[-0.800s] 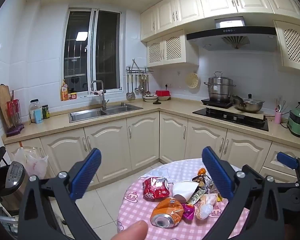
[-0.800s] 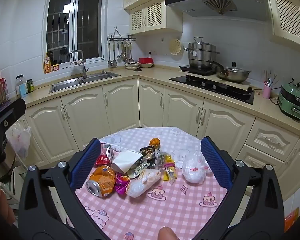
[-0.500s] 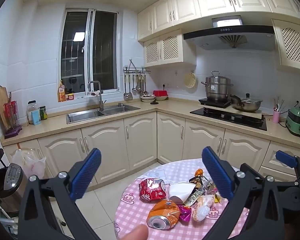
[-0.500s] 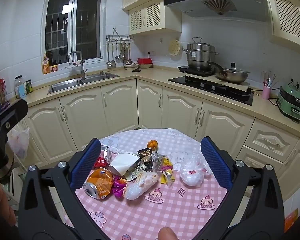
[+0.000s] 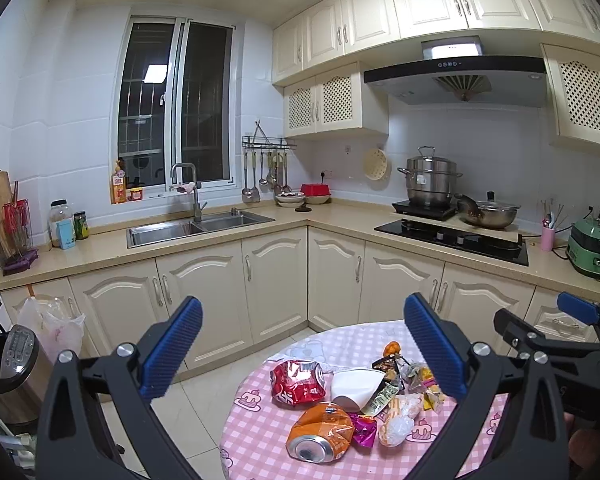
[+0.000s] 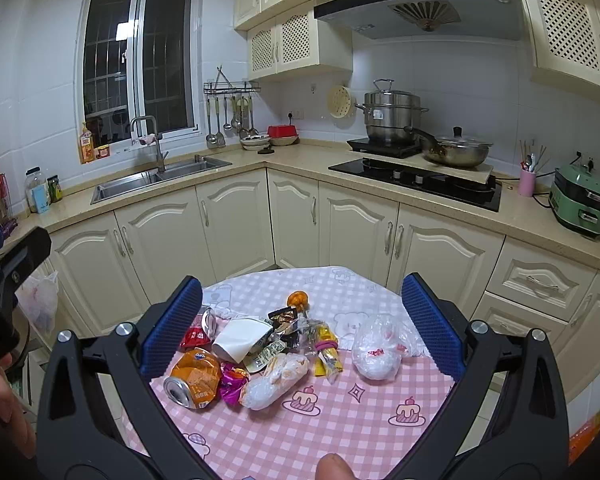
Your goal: Collect trash
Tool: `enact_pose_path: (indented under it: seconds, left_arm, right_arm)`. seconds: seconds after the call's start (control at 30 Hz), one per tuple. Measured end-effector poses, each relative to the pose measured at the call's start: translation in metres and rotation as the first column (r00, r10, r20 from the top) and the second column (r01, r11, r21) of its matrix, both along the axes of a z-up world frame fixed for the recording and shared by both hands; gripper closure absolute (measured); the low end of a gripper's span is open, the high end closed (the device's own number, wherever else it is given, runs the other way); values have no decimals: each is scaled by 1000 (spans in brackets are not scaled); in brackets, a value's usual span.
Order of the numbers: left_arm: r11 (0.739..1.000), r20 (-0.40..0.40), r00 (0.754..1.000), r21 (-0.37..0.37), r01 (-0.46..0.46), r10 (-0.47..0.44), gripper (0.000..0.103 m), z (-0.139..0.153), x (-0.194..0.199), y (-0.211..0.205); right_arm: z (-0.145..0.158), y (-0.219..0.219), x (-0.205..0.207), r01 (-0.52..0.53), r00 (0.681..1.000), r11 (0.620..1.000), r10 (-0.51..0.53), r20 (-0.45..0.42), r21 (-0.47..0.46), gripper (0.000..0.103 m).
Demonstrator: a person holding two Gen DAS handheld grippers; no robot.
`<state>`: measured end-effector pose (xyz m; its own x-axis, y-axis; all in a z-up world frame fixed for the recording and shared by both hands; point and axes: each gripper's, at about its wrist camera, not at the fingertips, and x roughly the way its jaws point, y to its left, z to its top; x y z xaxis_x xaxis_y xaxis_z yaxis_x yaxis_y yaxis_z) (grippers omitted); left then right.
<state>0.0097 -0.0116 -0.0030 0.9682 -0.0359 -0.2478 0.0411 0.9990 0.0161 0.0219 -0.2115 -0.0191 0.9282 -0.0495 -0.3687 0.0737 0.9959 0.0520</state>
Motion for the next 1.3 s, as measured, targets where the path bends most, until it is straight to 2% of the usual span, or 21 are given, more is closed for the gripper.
enact_pose_path:
  seconds: [0.57,0.9,1.17,1.3]
  left_arm:
    - [1000,-8,1000,-9,8,-8,4,-5,1,0]
    - [1000,-40,999,-4,6,-6,4,-11,10,0]
    - [1000,-85,996,5,0,0,4,-28,26,2]
    - [1000,-135,991,17,2,1,4,-47,39,5]
  right_arm:
    - [1,-7,0,-1,1000,1000,1,1,-3,5]
    - [-1,-6,6,-4,1000,1000,4,-11,-5,5]
    - [-11,-7,21,-1,999,1000,1,-40,-7,5]
    - [-22,-11,30,3,998,1000,-4,-70,-11,5]
